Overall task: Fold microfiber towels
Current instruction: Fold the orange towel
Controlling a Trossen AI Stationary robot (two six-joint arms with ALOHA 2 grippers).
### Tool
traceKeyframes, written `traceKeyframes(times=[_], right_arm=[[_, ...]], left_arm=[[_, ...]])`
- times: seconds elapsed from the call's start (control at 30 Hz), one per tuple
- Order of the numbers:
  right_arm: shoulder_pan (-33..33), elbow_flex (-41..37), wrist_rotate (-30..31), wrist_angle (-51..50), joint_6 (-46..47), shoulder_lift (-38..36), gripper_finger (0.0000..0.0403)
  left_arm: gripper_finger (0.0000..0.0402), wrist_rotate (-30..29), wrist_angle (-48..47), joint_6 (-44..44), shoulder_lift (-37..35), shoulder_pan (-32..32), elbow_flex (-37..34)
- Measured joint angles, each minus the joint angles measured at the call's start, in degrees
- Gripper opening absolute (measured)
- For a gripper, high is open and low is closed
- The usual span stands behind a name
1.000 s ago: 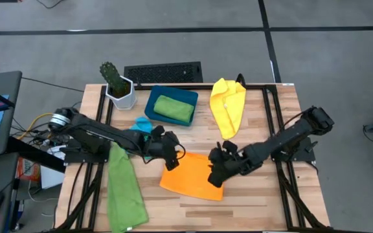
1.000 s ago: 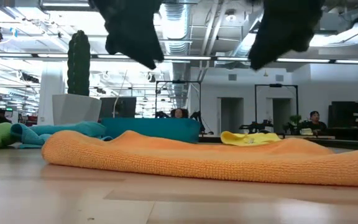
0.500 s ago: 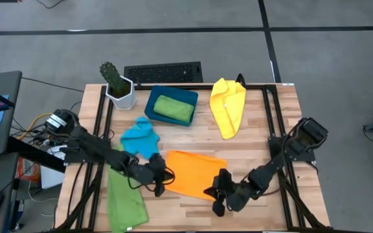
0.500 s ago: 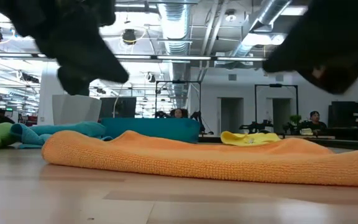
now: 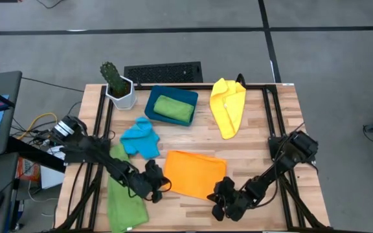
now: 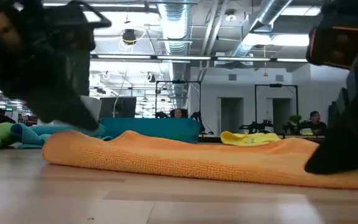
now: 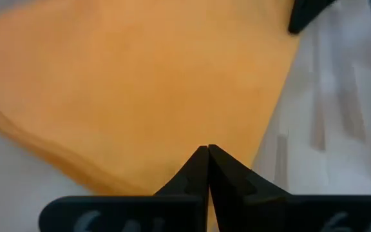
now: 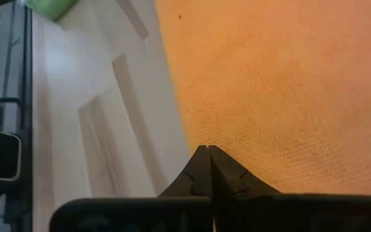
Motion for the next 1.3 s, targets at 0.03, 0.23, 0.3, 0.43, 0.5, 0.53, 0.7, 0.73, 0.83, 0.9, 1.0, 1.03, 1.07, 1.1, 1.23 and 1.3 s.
traceKeyframes(times=[0.03,0.23,0.3,0.43,0.5,0.53,0.7,0.73,0.83,0.9,1.0,1.03,1.07,1.1,1.23,1.3], right_arm=[[0.10,0.00,0.02,0.09,0.41,0.27,0.0010],[0.63,0.13,0.34,-1.53,2.40,0.37,0.0029],[0.80,0.15,0.33,-1.79,2.27,0.26,0.0027],[1.04,0.05,0.74,-2.06,1.93,-0.74,0.0014],[1.65,-0.17,2.71,-2.50,0.13,-2.28,0.0011],[1.95,-0.15,4.15,-2.49,-0.58,-3.34,0.0011],[4.77,0.03,11.90,-8.57,2.41,-6.92,0.0020],[5.37,-0.10,12.55,-10.31,4.10,-6.78,0.0021],[7.09,0.04,13.02,-11.84,9.48,-5.22,0.0016],[8.15,-0.02,12.90,-11.96,12.38,-3.41,0.0013],[9.72,-0.02,12.92,-11.68,17.58,-0.88,0.0014],[10.16,-0.02,12.78,-11.65,19.08,-0.01,0.0016],[10.46,-0.02,12.23,-11.78,20.56,0.77,0.0018],[10.70,0.05,12.55,-11.98,21.60,1.26,0.0020],[11.01,0.26,12.43,-12.69,22.67,1.81,0.0019],[10.92,0.24,12.33,-12.68,22.67,1.64,0.0016]], left_arm=[[0.0000,0.03,0.06,-1.02,1.08,-0.23,0.00],[0.0000,-0.93,-0.12,-3.88,4.74,-1.28,0.05],[0.0000,-1.70,0.36,-4.12,5.77,-1.33,0.14],[0.0000,-1.87,0.97,-4.22,6.73,-1.33,0.22],[0.0000,-1.75,1.25,-4.22,6.78,-1.31,0.22],[0.0000,-1.73,1.45,-4.20,6.81,-1.31,0.20],[0.0000,-0.99,3.13,-4.08,6.96,-1.20,0.14],[0.0000,-0.98,3.33,-4.06,6.98,-1.19,0.11],[0.0000,-0.90,3.43,-4.09,7.00,-1.17,0.11],[0.0000,-0.88,3.42,-4.10,7.00,-1.17,0.11],[0.0000,-0.87,3.41,-4.09,7.00,-1.10,0.11],[0.0000,-0.81,3.43,-4.09,7.00,-1.00,0.11],[0.0000,-0.75,3.43,-4.06,7.00,-0.82,0.11],[0.0000,-0.70,3.45,-4.06,7.02,-0.70,0.11],[0.0000,-0.06,3.63,-4.04,7.02,0.03,0.11],[0.0000,0.19,3.72,-4.04,7.02,0.33,0.11]])
